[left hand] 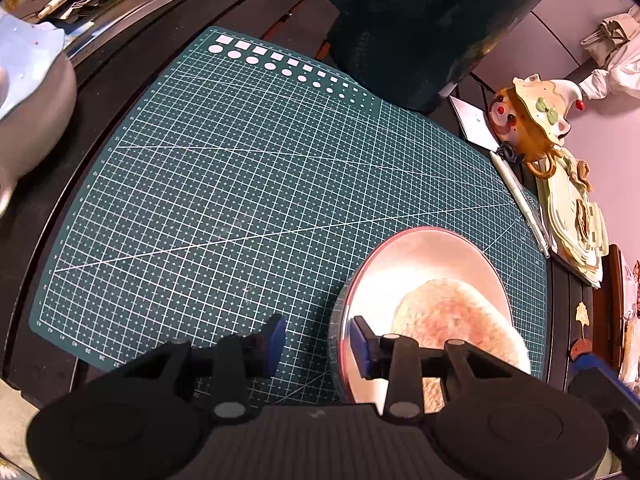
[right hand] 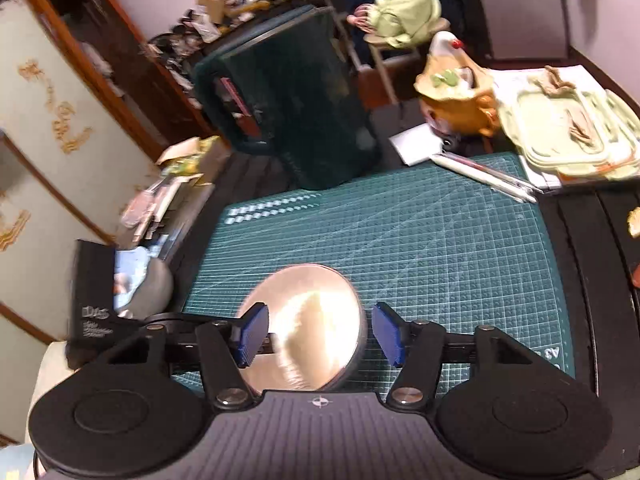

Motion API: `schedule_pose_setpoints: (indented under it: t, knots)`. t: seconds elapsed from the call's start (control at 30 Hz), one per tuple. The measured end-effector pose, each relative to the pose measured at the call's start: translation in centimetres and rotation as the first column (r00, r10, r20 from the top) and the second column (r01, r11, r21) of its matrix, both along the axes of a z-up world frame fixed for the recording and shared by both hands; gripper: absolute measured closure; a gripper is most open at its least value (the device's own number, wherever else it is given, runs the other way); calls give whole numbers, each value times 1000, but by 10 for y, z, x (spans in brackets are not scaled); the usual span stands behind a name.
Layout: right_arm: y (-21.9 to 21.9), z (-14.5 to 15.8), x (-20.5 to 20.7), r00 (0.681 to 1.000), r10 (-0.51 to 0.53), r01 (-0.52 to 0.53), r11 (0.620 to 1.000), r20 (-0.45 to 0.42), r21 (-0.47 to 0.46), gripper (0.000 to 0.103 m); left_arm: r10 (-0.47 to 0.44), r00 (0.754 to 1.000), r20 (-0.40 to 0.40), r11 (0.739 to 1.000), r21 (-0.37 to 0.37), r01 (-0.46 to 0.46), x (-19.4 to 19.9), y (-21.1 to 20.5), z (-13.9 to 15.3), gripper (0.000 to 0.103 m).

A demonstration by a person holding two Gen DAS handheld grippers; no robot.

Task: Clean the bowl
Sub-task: 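Tilt the held bowl up with the left gripper while the right gripper brings the sponge inside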

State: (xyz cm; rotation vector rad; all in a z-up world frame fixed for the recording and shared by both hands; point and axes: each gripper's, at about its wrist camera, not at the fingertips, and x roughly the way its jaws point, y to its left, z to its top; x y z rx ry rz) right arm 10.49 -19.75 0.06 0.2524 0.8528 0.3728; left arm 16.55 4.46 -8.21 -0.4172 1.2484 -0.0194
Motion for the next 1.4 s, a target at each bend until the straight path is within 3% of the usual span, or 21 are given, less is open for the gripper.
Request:
schedule_pose_setpoints:
  t: [0.07, 0.13, 0.2, 0.33, 0.37, 0.47, 0.6, 1.0, 1.07, 1.1, 1.4]
  knots:
    - [19, 2, -7, 996, 76, -71, 993, 46, -99, 55, 4, 1000, -2, 1000, -6, -4, -1, 1, 0, 68]
    - [29, -2, -7, 993, 110, -106, 988, 31, -110, 65, 6, 1000, -2, 1000, -8, -6, 1, 1, -2, 68]
    - [31, -10, -5, 996, 86, -87, 991, -8, -104, 69, 8, 1000, -3, 1000, -11, -8, 1, 1, -2, 68]
    - [13, -19, 4, 996, 19, -22, 999, -83, -28, 69, 10, 1000, -3, 1000, -14, -10, 1, 1, -2, 67]
    - [2, -27, 9, 989, 5, 6, 998, -148, 70, 69, 11, 1000, -2, 1000, -16, -11, 1, 1, -3, 67]
    - [-11, -41, 16, 970, -11, 64, 975, -245, 212, 69, 12, 1000, -1, 1000, -18, -12, 1, 1, -3, 66]
    - [-14, -45, 14, 958, -37, 114, 959, -284, 260, 69, 14, 1000, -1, 1000, -19, -14, 0, 1, -3, 66]
    - [12, -49, 20, 958, -10, 78, 971, -287, 227, 67, 27, 1000, -6, 999, -33, -27, 1, 1, -2, 66]
    - [12, -48, 24, 959, -1, 63, 976, -283, 209, 74, 29, 1000, -8, 999, -39, -30, 1, 3, -2, 65]
    - [12, -47, 25, 960, 3, 55, 978, -281, 200, 92, 31, 999, -8, 999, -42, -31, 1, 4, -3, 65]
    - [12, -40, 40, 963, 42, -12, 993, -265, 115, 87, 27, 1000, -7, 999, -36, -27, 2, 3, -3, 65]
